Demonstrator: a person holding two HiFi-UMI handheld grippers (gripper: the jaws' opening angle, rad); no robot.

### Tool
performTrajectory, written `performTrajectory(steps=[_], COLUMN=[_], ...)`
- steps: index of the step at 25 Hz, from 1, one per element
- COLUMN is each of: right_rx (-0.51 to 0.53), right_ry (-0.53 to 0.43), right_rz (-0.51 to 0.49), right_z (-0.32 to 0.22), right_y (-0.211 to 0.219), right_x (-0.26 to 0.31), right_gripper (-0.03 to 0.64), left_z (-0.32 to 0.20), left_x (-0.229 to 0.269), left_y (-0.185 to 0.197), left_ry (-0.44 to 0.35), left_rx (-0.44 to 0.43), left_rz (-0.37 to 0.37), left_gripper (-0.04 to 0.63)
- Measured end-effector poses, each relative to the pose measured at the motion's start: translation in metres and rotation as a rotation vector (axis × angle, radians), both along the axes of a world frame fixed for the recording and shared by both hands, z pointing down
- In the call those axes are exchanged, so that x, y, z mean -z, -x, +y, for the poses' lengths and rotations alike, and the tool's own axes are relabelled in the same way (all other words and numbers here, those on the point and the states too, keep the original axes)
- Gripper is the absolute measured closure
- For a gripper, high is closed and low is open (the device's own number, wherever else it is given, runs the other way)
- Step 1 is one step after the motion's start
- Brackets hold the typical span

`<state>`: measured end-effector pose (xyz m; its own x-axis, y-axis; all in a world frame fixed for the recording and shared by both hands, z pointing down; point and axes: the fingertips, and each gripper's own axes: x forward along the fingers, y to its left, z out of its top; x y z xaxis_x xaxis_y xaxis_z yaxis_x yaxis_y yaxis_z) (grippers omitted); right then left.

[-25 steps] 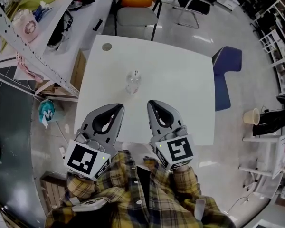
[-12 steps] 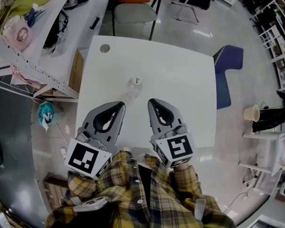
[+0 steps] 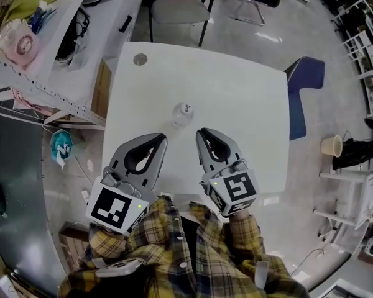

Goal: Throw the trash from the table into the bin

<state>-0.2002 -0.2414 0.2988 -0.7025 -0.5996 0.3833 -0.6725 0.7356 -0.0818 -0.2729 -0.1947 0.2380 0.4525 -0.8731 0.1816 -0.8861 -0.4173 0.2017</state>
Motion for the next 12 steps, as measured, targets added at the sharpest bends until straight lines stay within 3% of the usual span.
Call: performTrajectory(steps=[12], right_rx=[0.119], right_ry=[0.083], right_rz=[0.007], right_z=[-0.005], right_y=[0.015], right_x=[-0.048], right_gripper=[0.429], left_z=[-0.007], left_x=[-0.020], left_y=[0.010], left_ry=[0.046], left_rx=[0.014], left_rz=[0.003], left_gripper=[0.588])
